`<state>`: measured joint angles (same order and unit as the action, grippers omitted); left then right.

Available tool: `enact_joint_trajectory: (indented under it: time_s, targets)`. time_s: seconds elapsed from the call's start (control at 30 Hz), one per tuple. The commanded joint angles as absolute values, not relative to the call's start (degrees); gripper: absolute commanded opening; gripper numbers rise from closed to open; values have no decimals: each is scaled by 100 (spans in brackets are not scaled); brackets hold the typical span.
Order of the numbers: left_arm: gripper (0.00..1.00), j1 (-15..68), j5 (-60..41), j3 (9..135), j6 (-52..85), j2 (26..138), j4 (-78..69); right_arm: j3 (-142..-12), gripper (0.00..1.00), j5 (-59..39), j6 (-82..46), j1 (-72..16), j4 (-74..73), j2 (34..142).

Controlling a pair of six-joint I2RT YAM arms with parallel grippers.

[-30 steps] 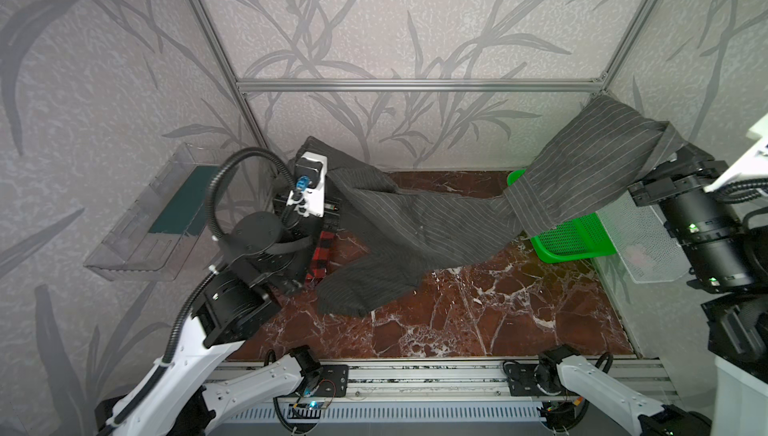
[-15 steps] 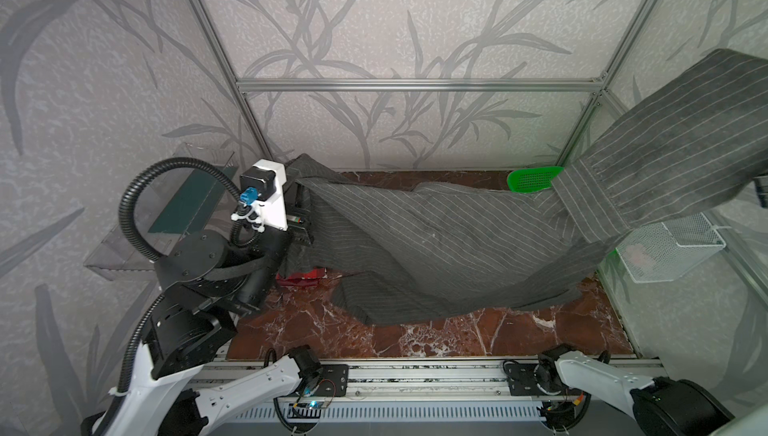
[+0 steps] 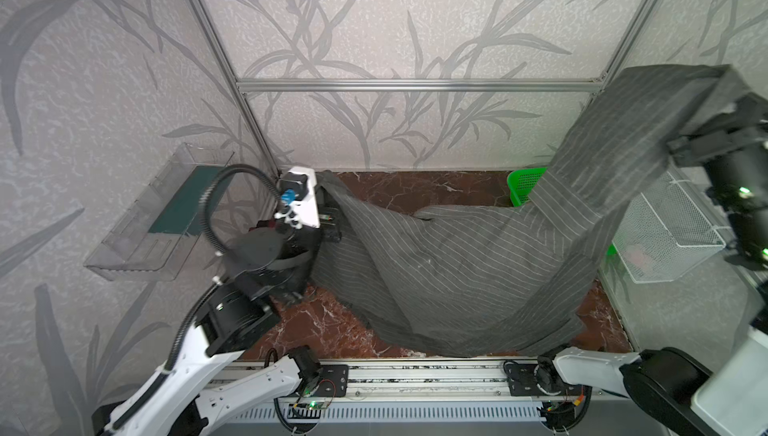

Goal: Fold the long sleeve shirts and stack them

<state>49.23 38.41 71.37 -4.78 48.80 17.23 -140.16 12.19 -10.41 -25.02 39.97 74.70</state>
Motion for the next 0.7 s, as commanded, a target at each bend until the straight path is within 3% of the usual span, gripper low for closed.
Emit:
enact_joint_trajectory:
  time_s: [0.0, 0.17, 0.33, 0.67]
  targets:
    - [0, 4894, 4469, 6730, -29, 5253, 1525, -13204, 0, 1230, -1040, -2278, 4371, 7915]
    - [0, 4351, 4441, 6443, 882, 5953, 2021, -11807, 0, 220, -1911, -1229, 3875, 8216]
    - [0, 3484, 3948, 6042, 2055, 6384, 2494, -10963, 0, 263, -2039, -985, 3348, 8832]
    - [0, 2967, 3292, 6057, 3168, 7842, 3100, -11624, 0, 796, -2028, -976, 3490, 10881]
